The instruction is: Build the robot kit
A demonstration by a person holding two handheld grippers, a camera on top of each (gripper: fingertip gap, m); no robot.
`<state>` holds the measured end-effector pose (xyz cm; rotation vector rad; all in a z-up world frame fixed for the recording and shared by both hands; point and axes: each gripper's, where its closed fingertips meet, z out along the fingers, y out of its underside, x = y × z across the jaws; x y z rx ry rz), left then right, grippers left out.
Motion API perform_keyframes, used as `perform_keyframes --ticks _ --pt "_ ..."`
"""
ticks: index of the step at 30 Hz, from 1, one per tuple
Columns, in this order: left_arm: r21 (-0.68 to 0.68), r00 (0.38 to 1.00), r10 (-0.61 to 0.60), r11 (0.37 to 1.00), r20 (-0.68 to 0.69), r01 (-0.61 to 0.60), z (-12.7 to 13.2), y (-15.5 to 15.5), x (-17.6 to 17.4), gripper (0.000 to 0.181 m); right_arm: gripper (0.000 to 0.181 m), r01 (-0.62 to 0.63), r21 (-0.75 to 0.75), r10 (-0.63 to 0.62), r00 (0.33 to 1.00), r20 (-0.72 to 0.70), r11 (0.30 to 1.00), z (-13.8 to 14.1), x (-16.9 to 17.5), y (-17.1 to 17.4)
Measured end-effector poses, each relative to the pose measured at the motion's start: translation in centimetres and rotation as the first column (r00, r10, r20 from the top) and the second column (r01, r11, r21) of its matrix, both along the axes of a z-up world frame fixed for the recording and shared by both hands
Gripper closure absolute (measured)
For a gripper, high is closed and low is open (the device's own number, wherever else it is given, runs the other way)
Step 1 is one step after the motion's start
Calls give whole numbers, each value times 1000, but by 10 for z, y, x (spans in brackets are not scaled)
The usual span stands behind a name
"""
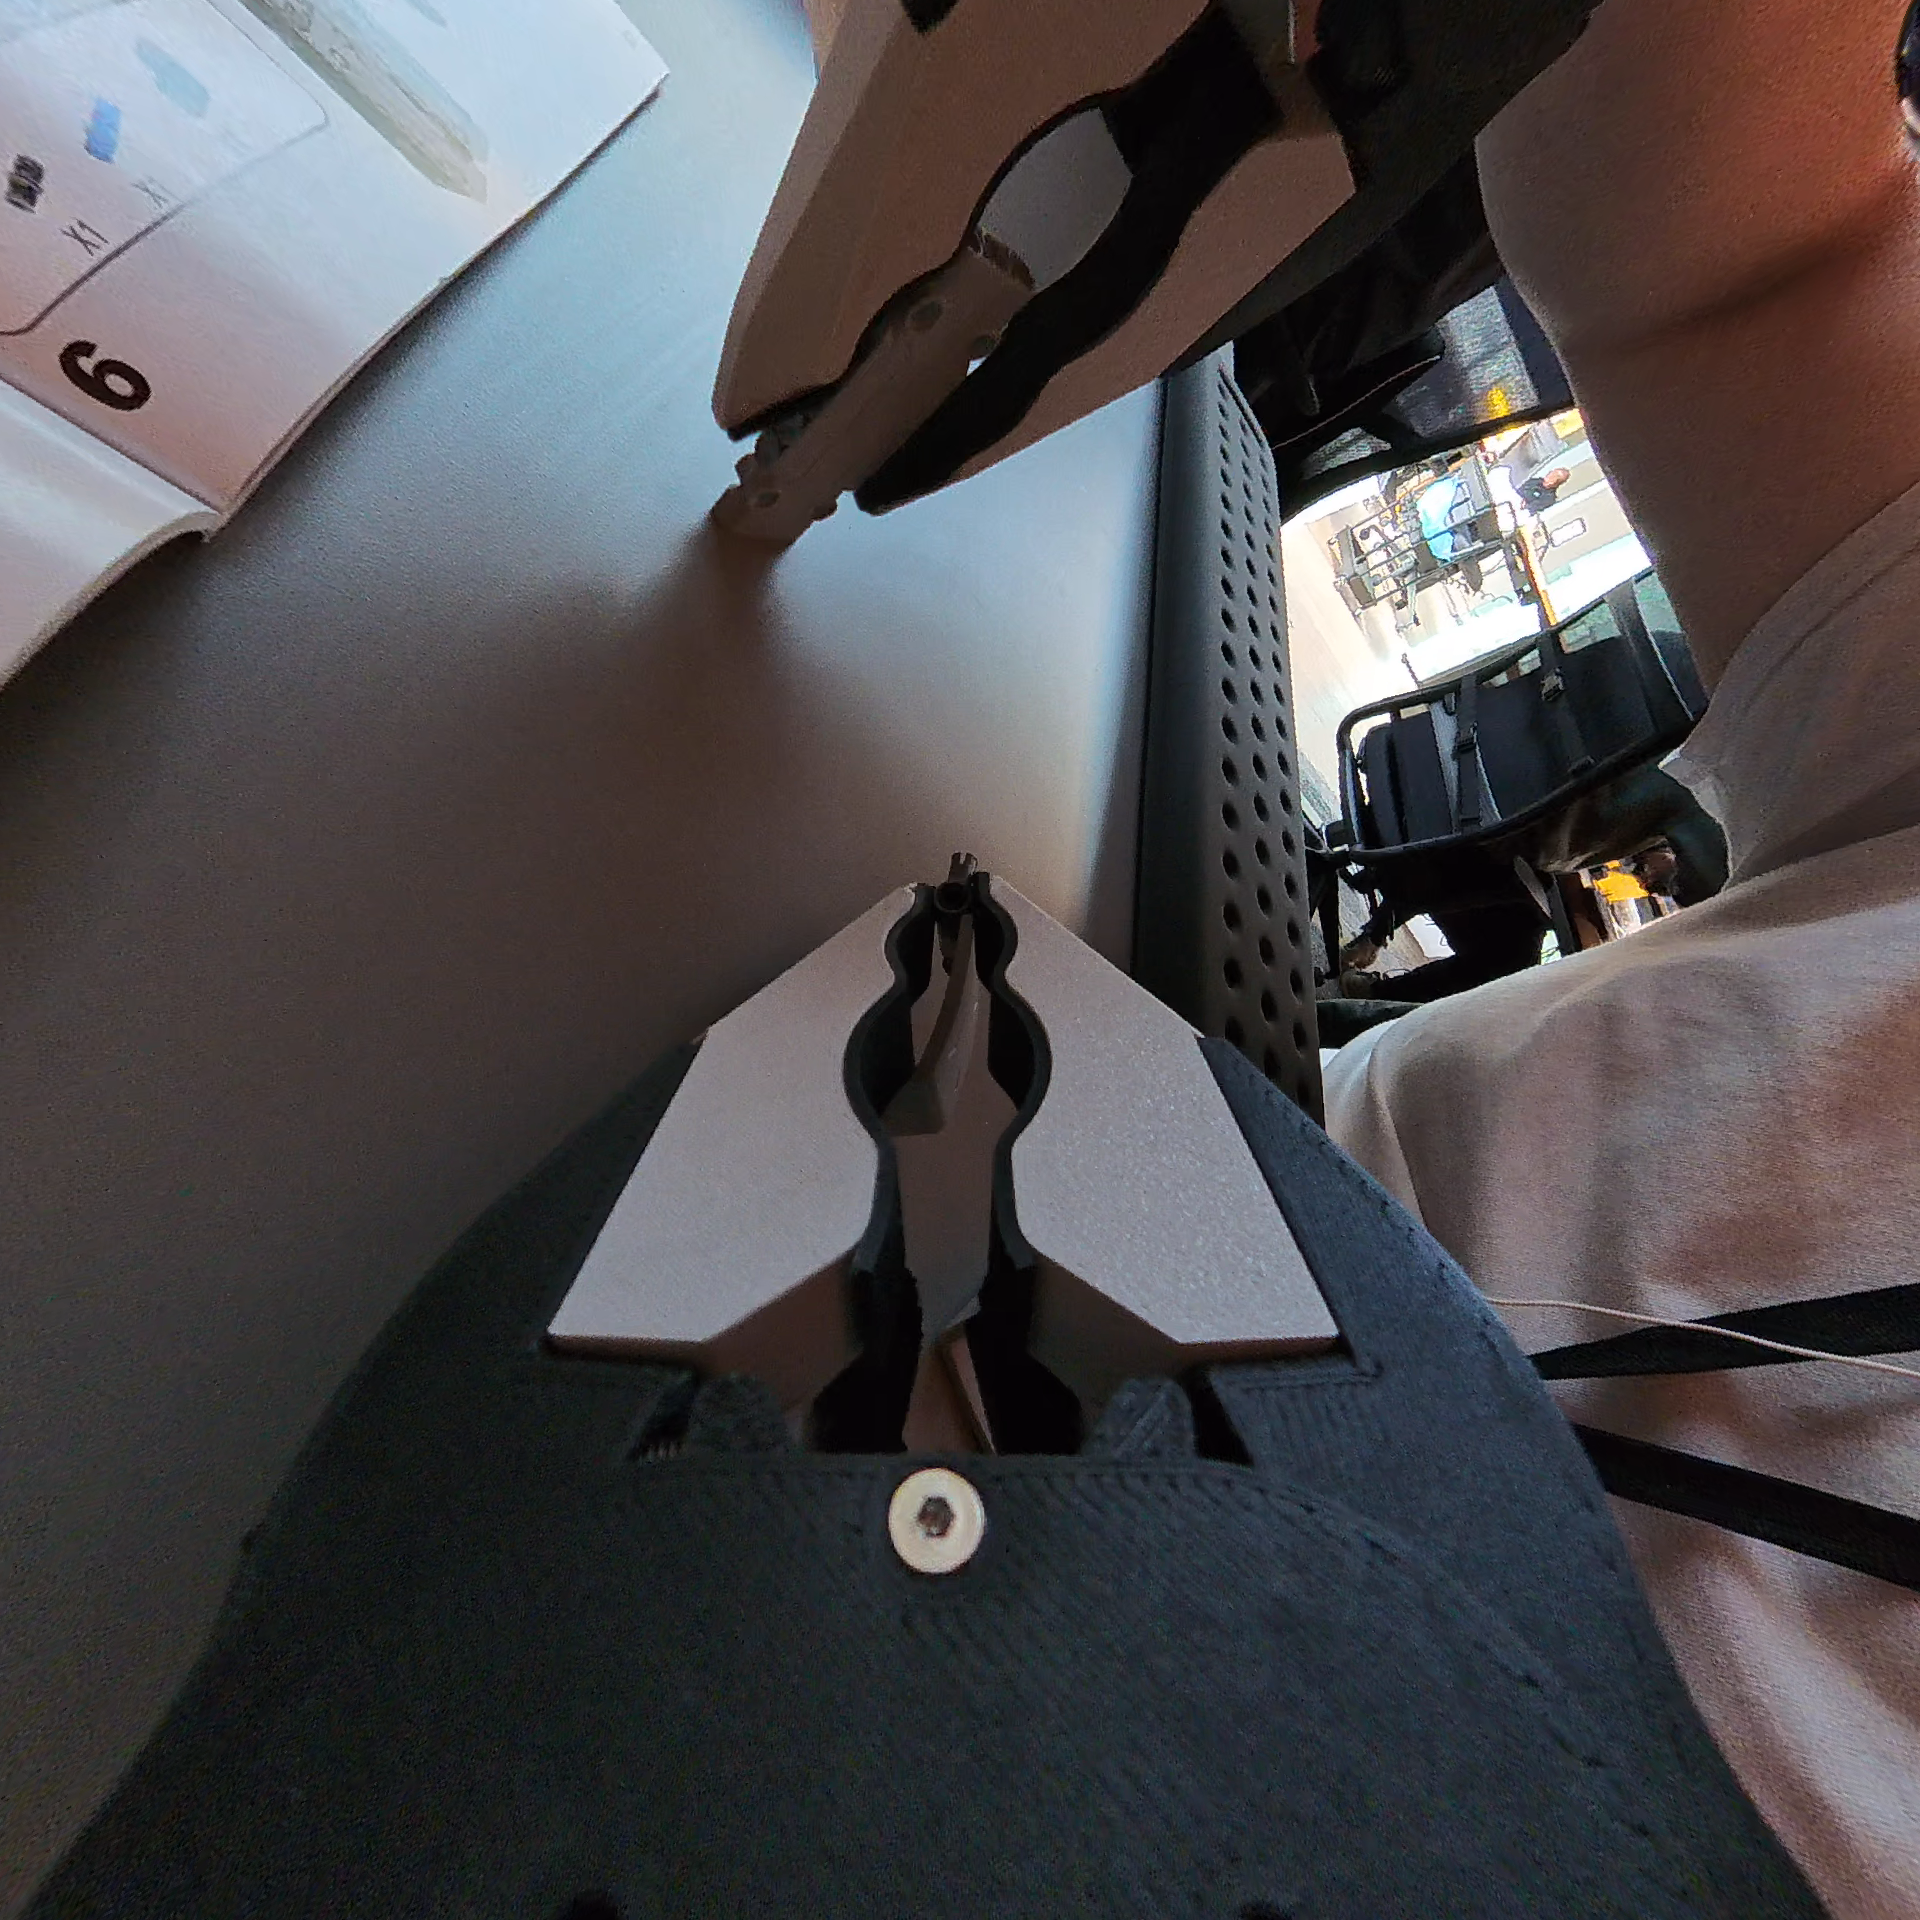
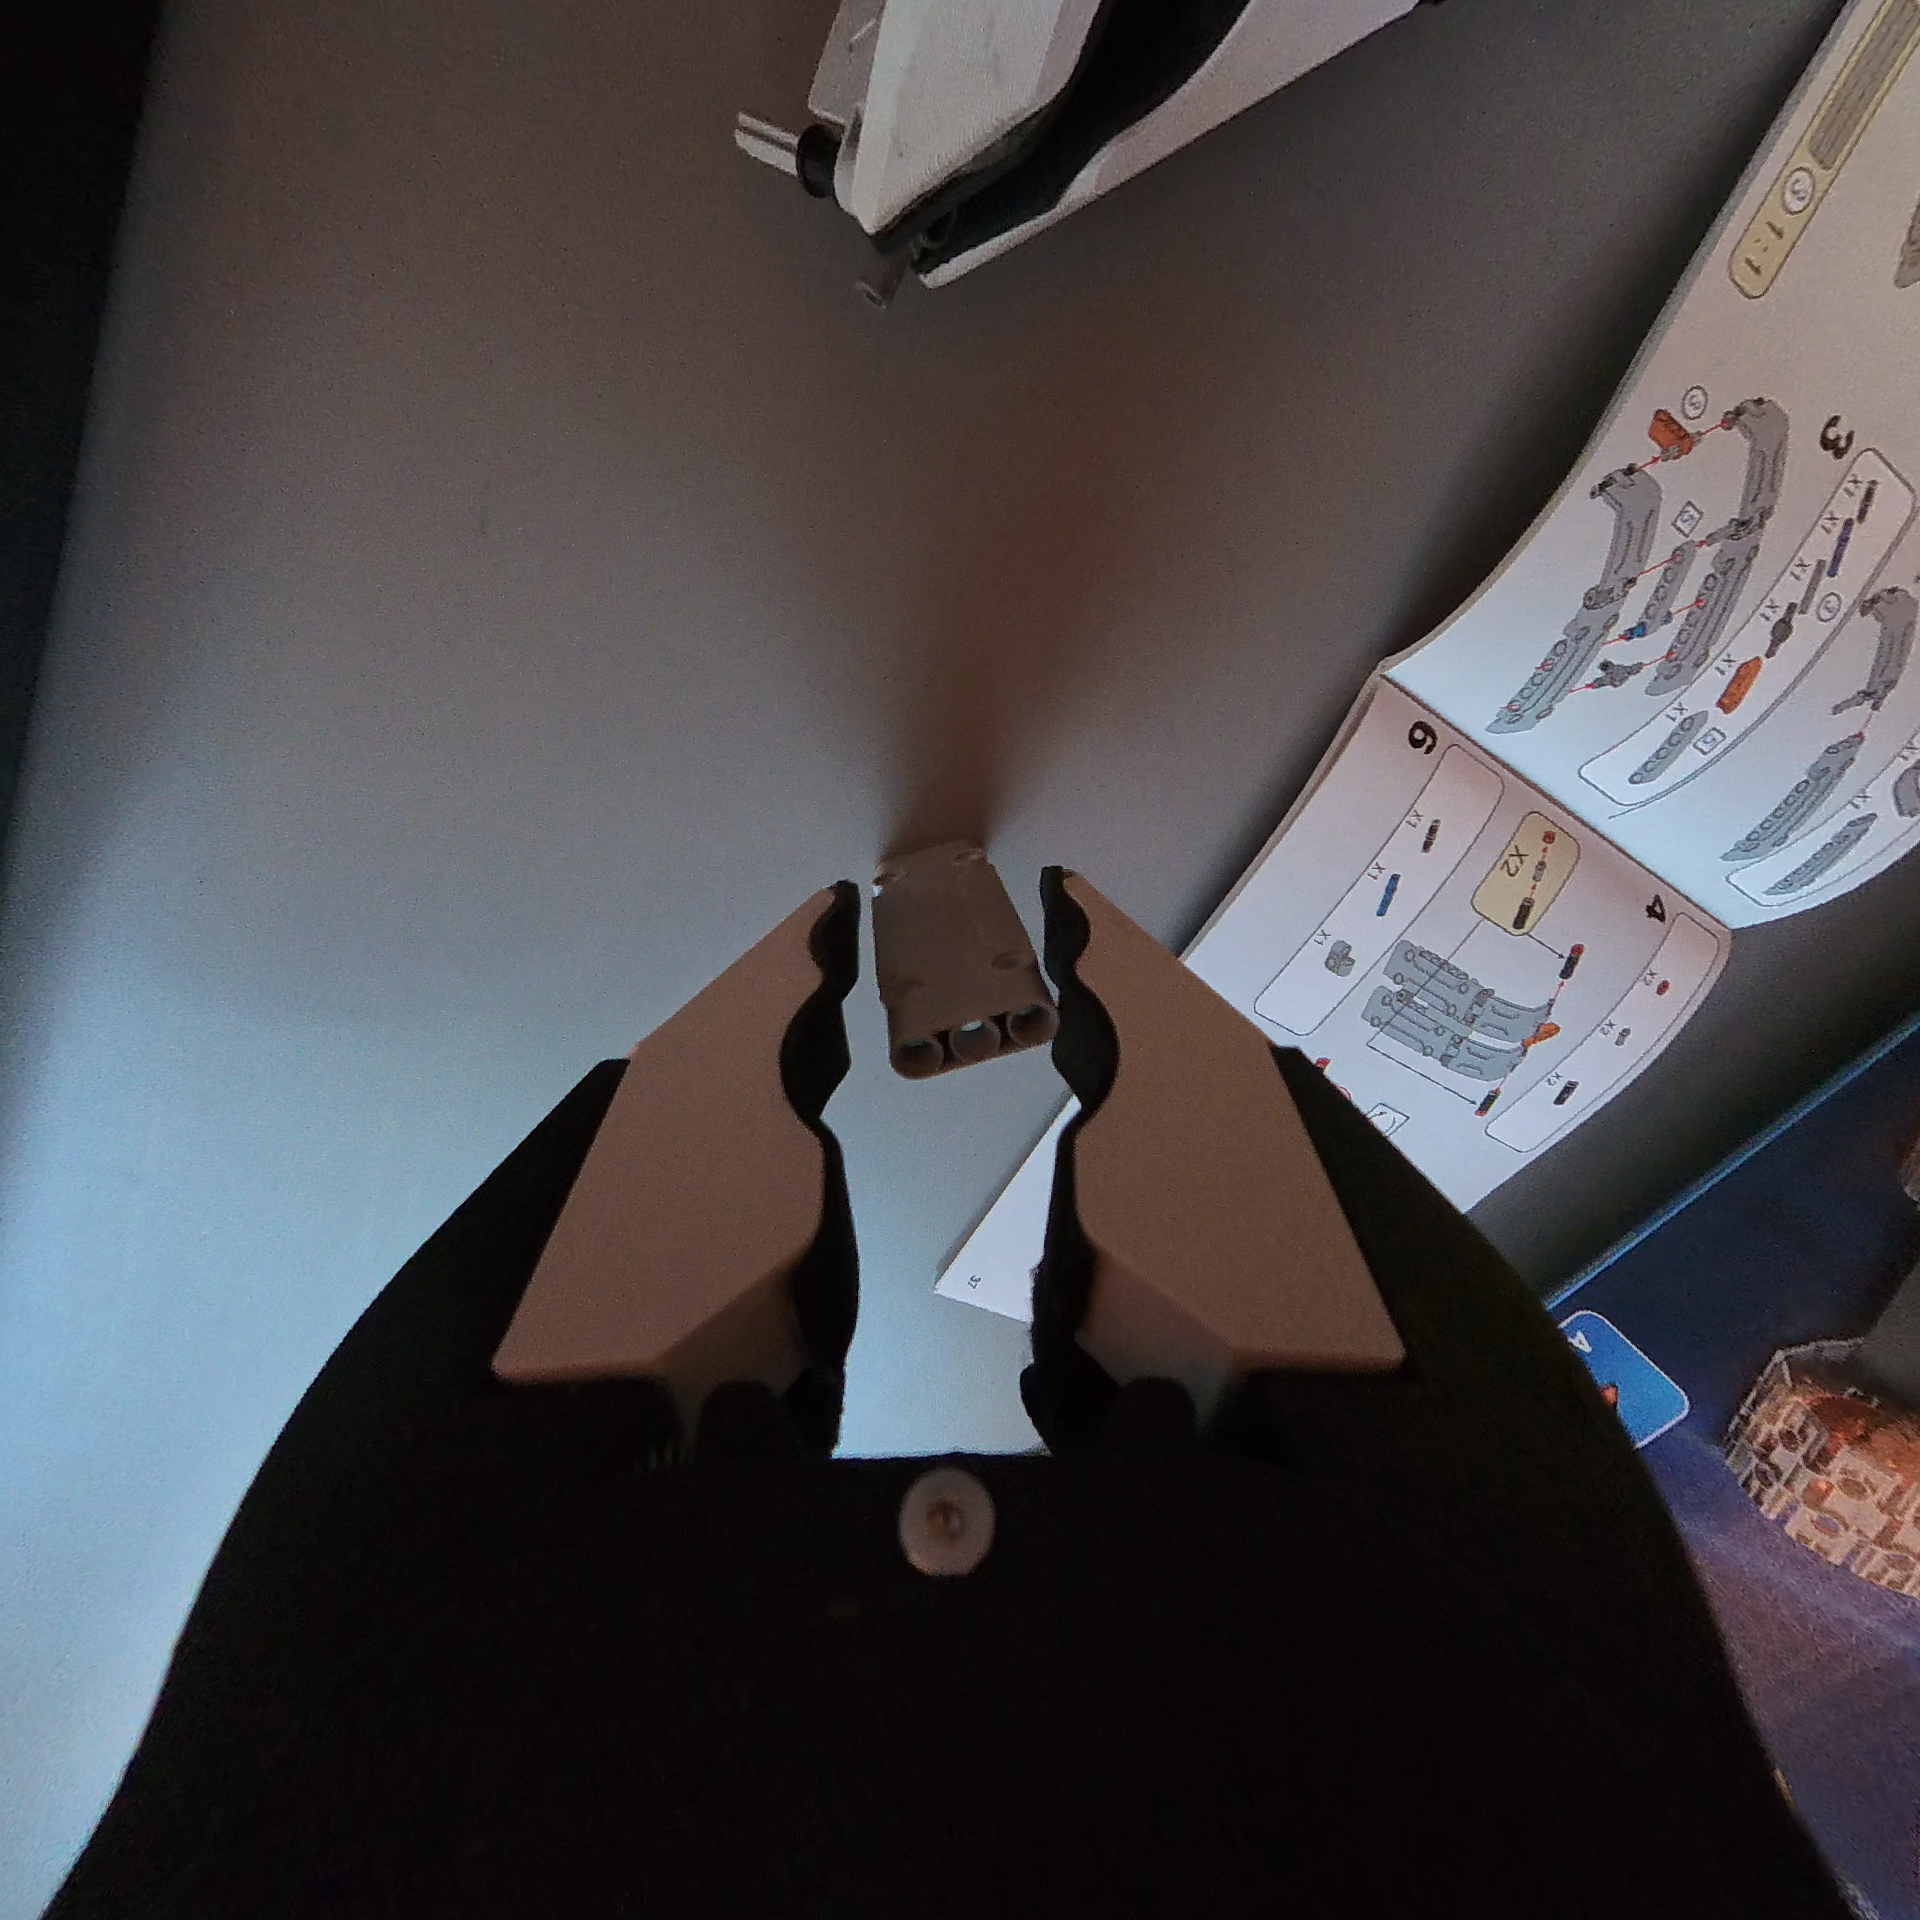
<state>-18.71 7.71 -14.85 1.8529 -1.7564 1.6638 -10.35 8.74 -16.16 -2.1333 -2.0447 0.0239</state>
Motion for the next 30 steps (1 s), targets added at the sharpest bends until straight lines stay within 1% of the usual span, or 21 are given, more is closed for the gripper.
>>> perform_keyframes --ticks 8,18,30 --pt "-2 1000 -3 1000 -1 3 0 -1 0 176 147 -3 -5 3 1000 14 1000 -4 0 1" --pt "-4 1000 -10 1000 -8 10 -1 -2 -1 176 146 -14 24 14 1000 16 1000 8 2 1" --pt "-9 1000 -11 1000 -9 11 -1 -3 -1 176 149 -19 44 19 1000 8 999 5 0 2"
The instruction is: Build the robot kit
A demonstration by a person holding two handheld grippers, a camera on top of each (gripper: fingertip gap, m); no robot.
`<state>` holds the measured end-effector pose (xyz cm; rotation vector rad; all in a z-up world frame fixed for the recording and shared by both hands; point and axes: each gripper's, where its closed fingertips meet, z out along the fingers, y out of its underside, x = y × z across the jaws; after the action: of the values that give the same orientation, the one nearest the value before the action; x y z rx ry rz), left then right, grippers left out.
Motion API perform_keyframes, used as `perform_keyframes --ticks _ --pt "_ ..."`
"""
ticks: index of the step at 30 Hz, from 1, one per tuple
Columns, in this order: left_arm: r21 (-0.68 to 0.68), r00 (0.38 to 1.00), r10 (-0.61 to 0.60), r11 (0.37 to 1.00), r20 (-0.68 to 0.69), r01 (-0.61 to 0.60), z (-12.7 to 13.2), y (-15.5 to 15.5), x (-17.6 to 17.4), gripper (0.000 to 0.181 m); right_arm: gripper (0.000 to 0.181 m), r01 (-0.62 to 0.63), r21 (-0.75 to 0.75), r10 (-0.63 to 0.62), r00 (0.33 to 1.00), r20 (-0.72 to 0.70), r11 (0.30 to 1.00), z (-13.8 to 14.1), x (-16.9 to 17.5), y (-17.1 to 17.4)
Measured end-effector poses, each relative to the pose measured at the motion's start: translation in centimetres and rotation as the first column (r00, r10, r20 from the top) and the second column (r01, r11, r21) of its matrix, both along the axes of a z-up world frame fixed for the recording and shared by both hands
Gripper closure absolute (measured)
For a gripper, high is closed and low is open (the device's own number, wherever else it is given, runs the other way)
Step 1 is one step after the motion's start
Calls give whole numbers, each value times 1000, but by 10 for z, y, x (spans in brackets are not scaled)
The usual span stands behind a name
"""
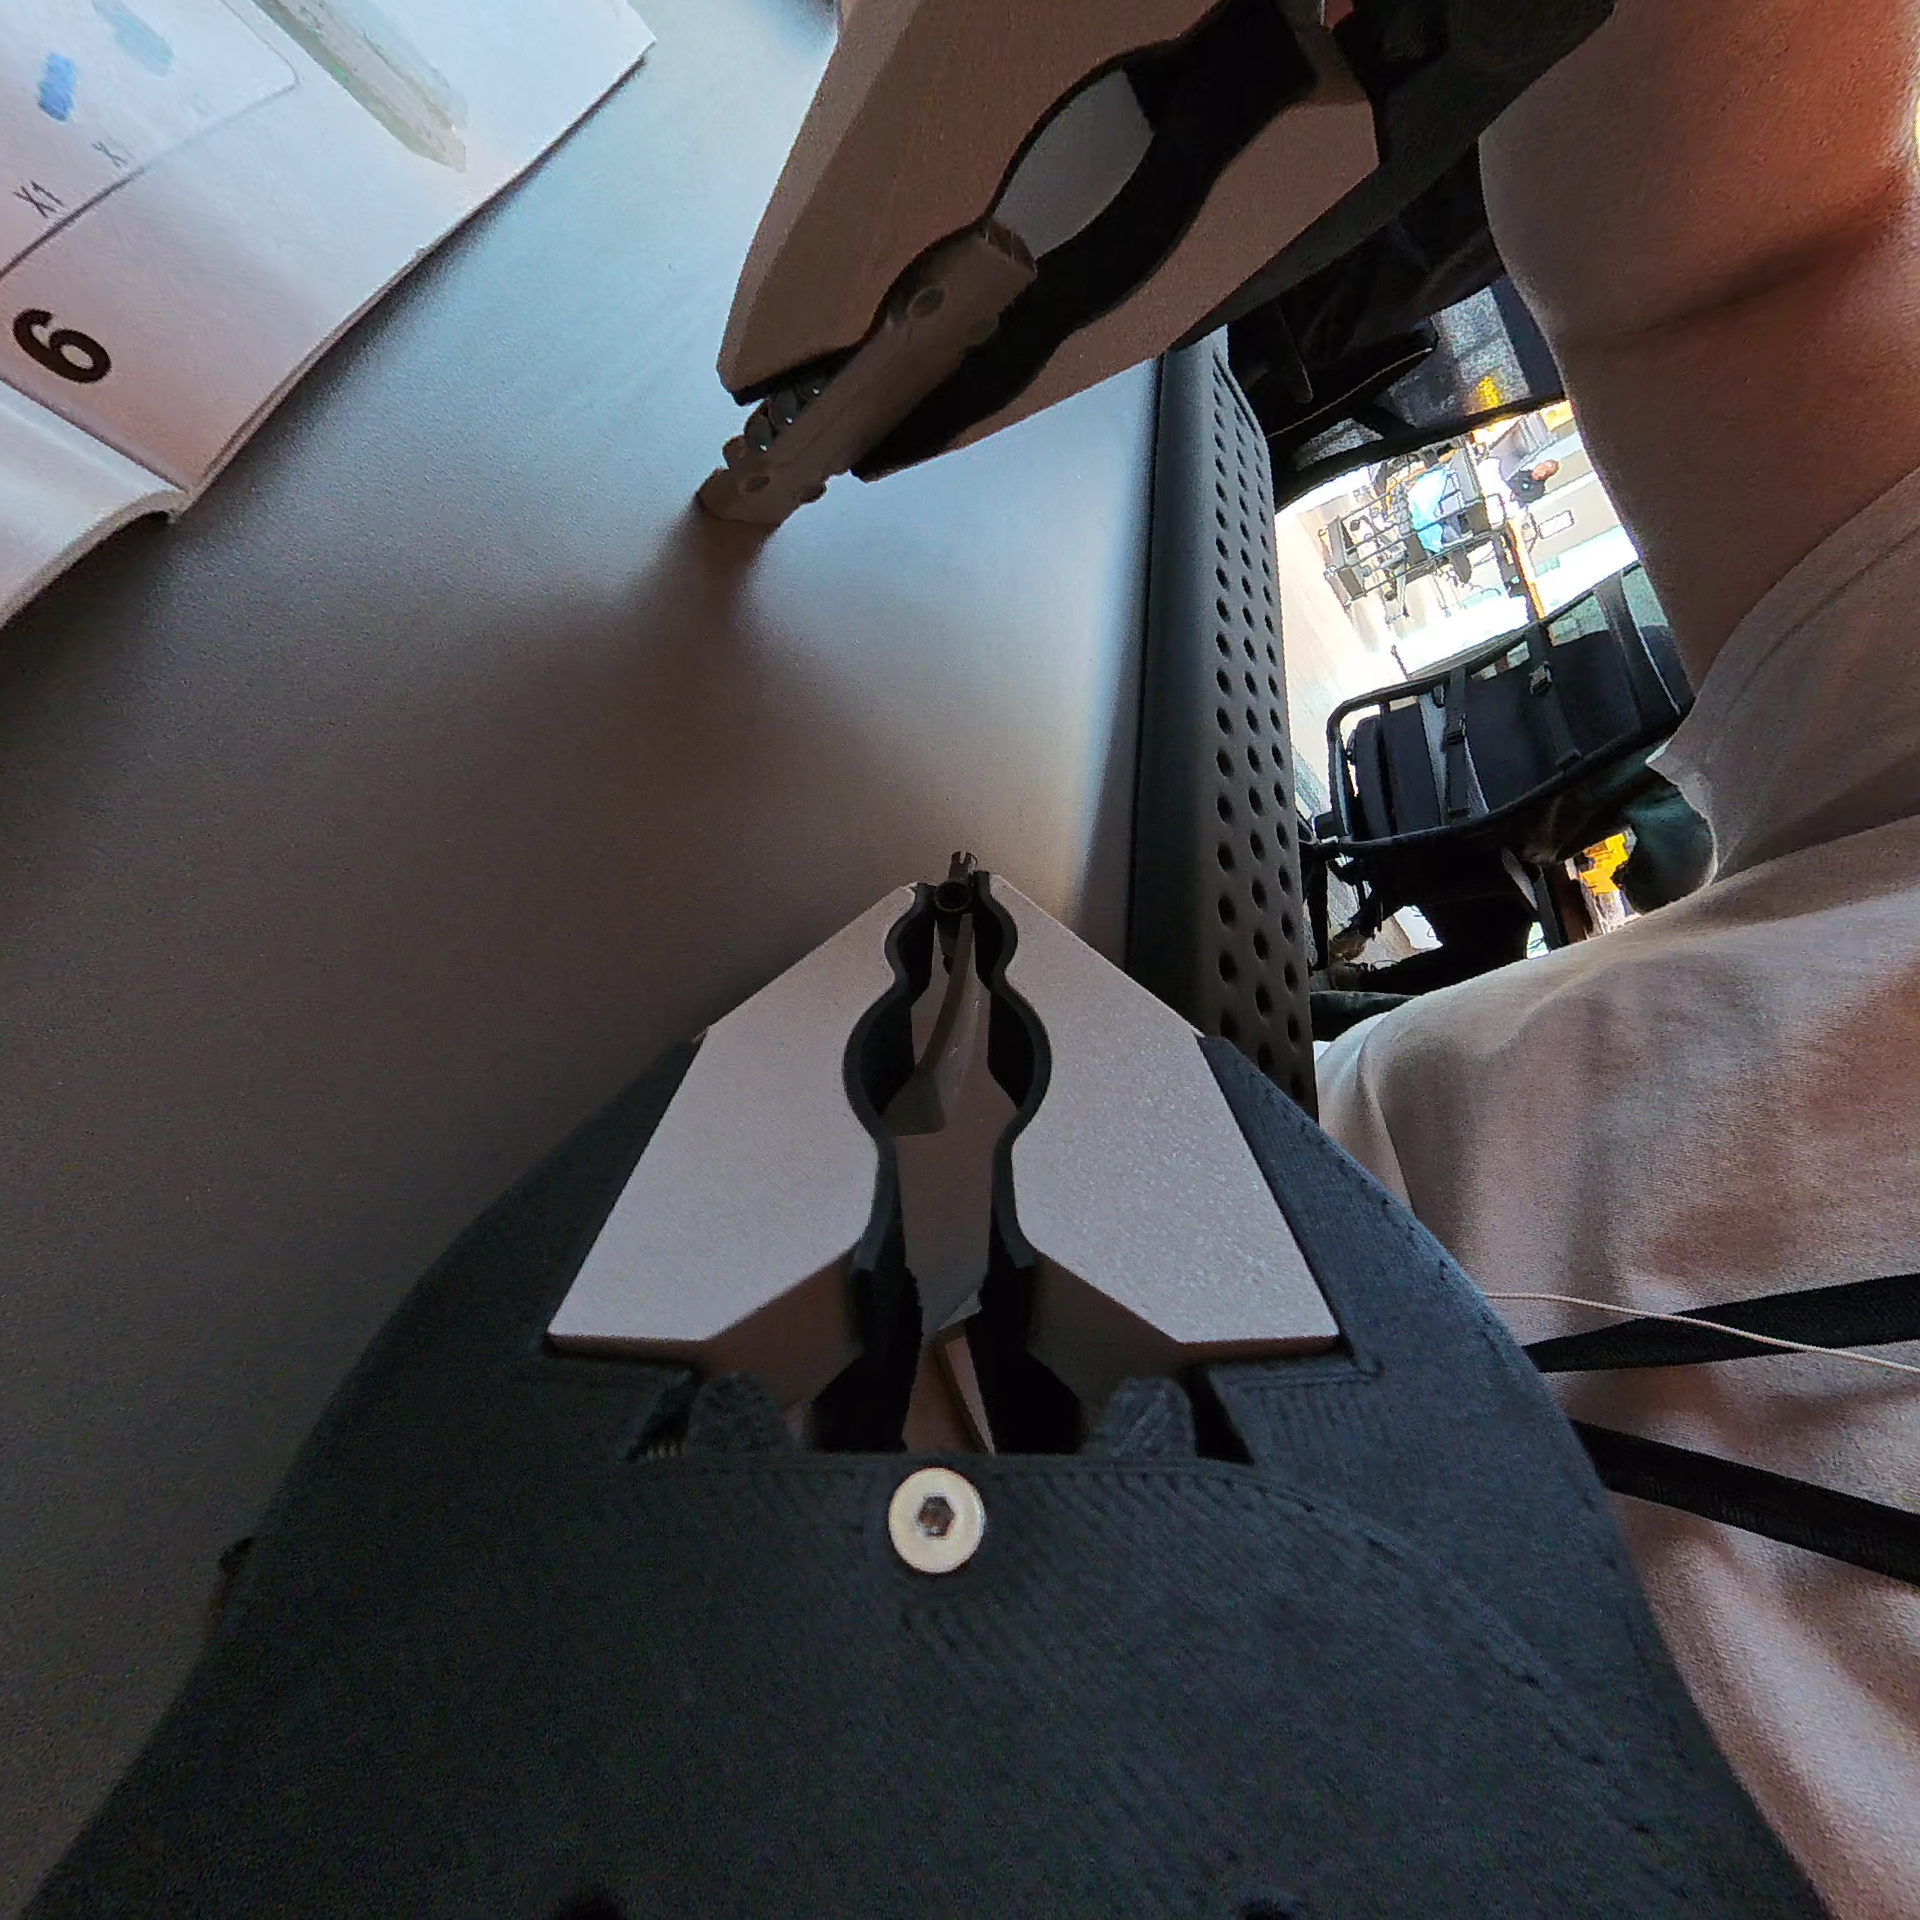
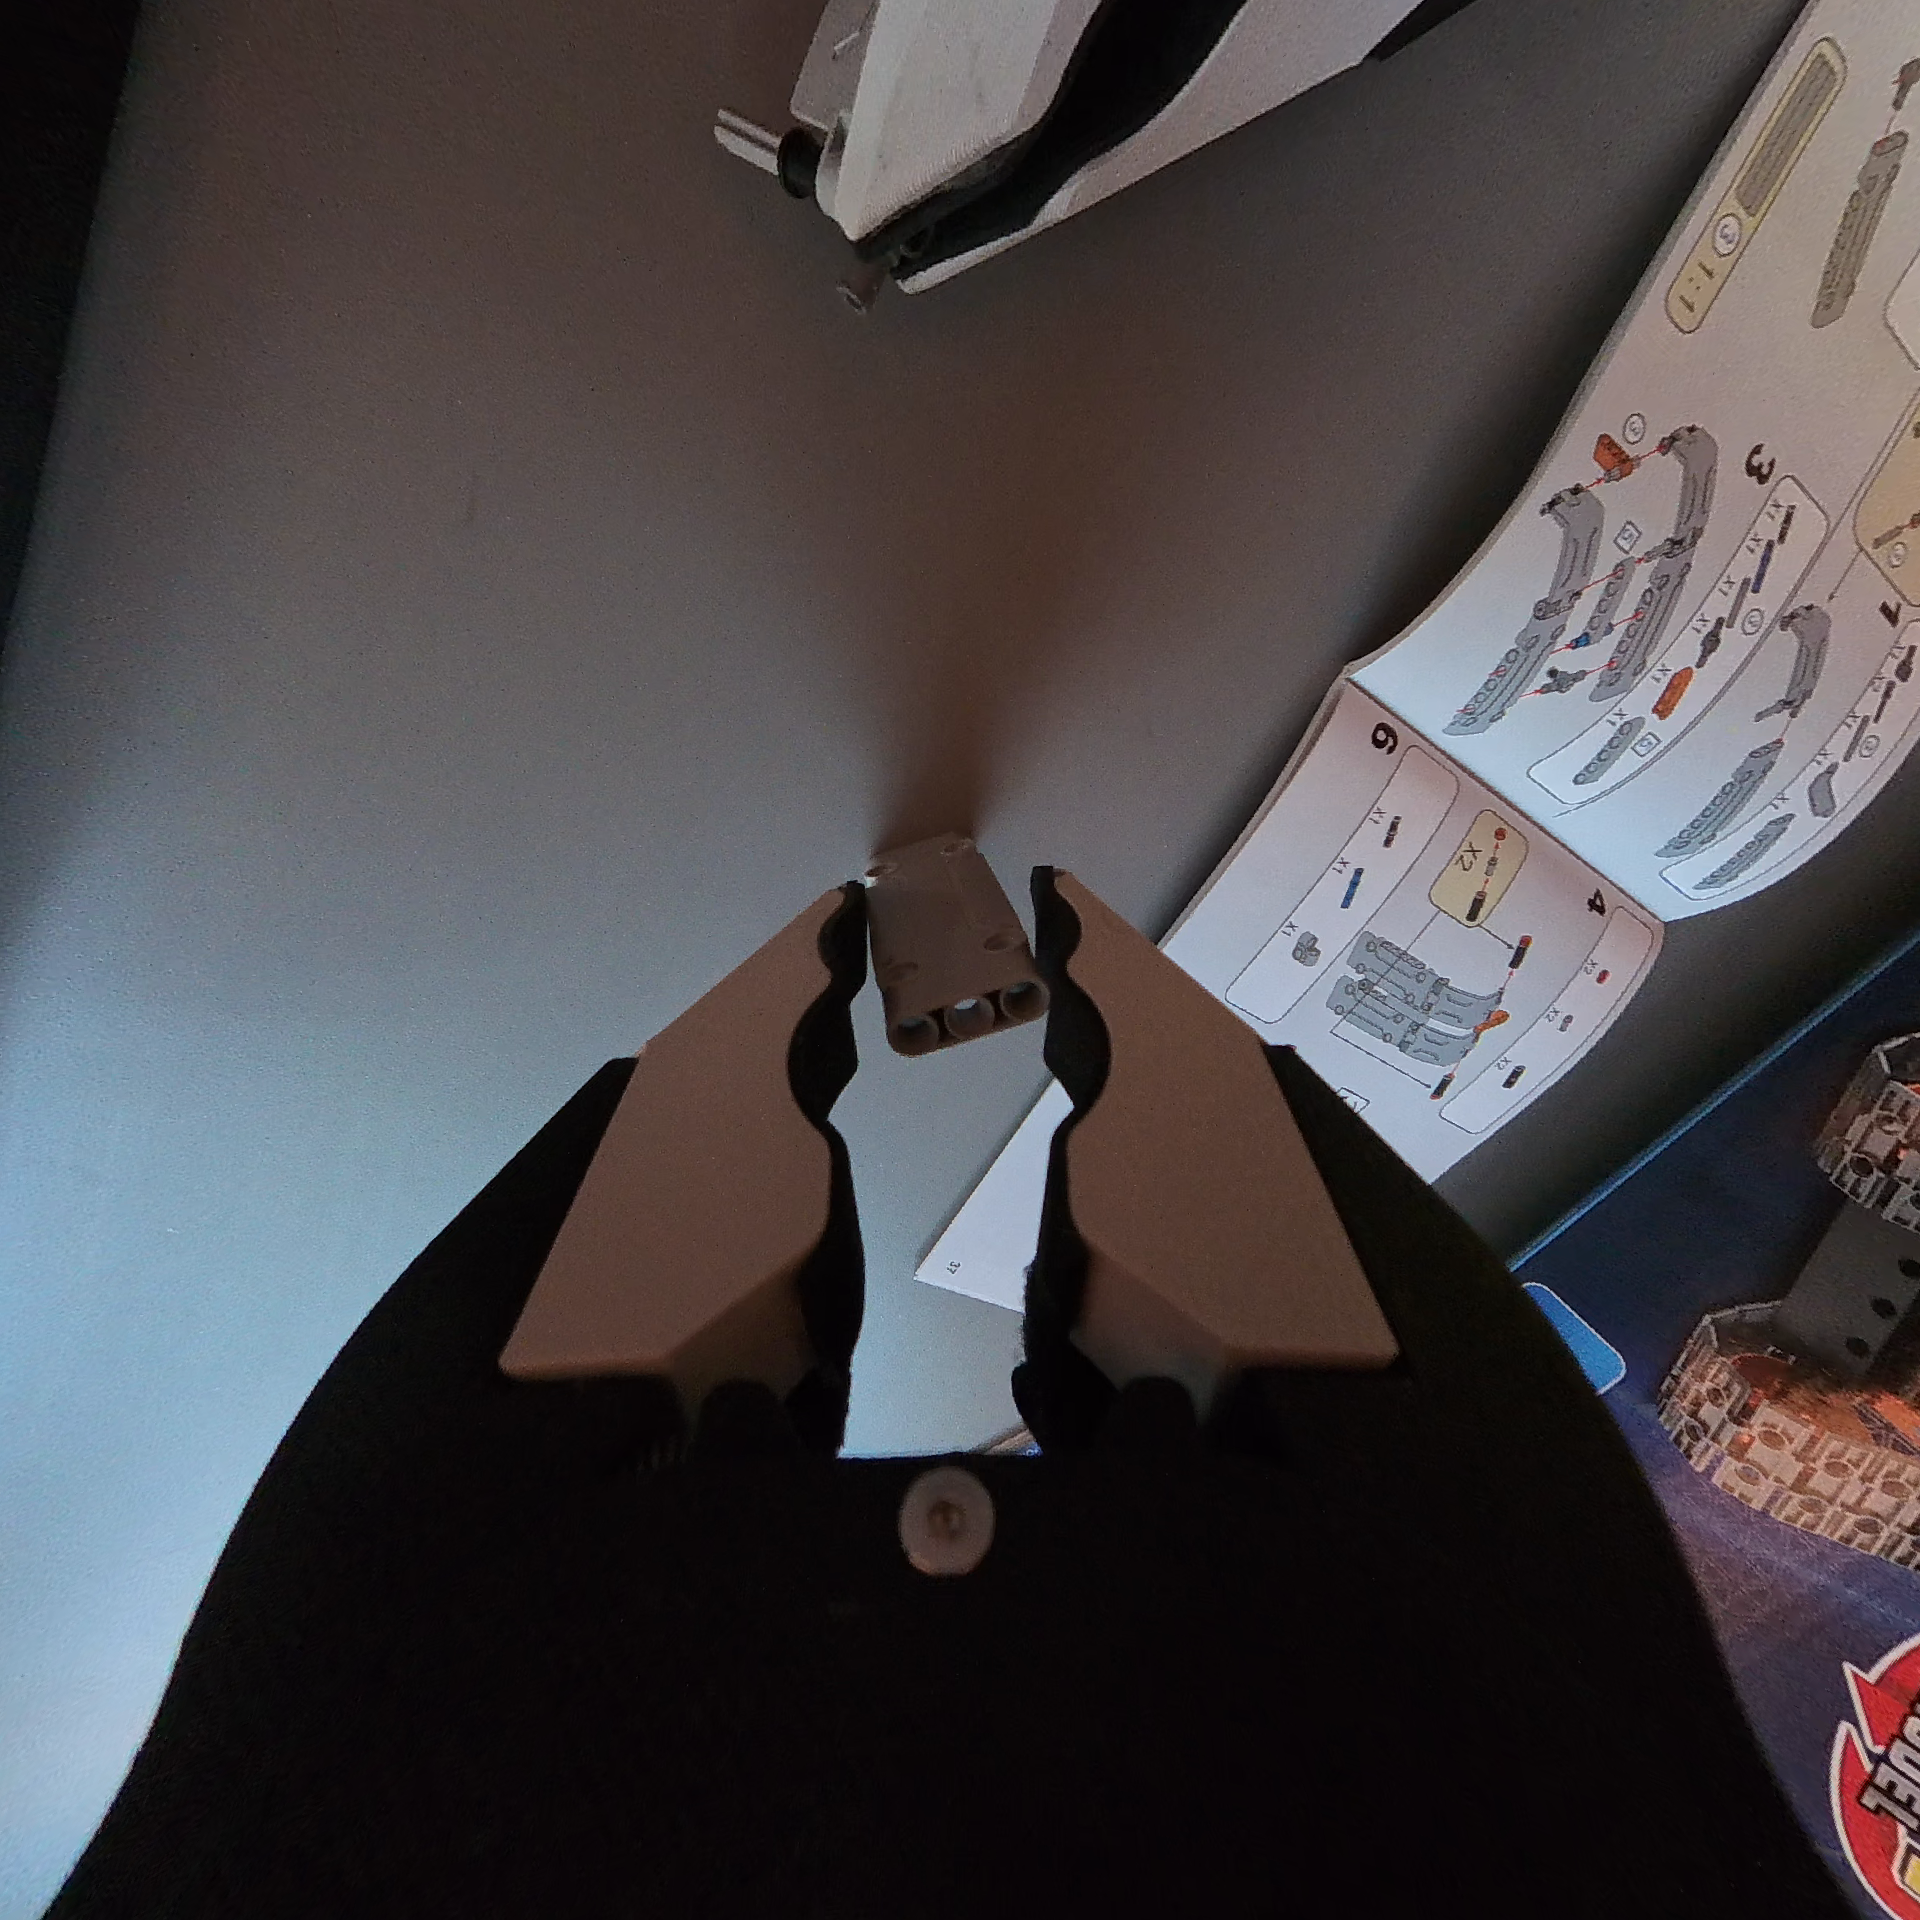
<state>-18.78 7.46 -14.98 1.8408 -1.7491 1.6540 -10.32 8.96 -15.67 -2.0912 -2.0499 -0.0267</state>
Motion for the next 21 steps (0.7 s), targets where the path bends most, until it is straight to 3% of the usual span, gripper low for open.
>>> perform_keyframes --ticks 14,21 --pt "7 1000 0 1000 0 0 0 0 0 176 155 69 -22 -69 997 -22 997 2 0 3" --pt "5 1000 9 1000 5 -9 2 2 0 176 155 121 65 -112 985 -131 990 10 -8 10"
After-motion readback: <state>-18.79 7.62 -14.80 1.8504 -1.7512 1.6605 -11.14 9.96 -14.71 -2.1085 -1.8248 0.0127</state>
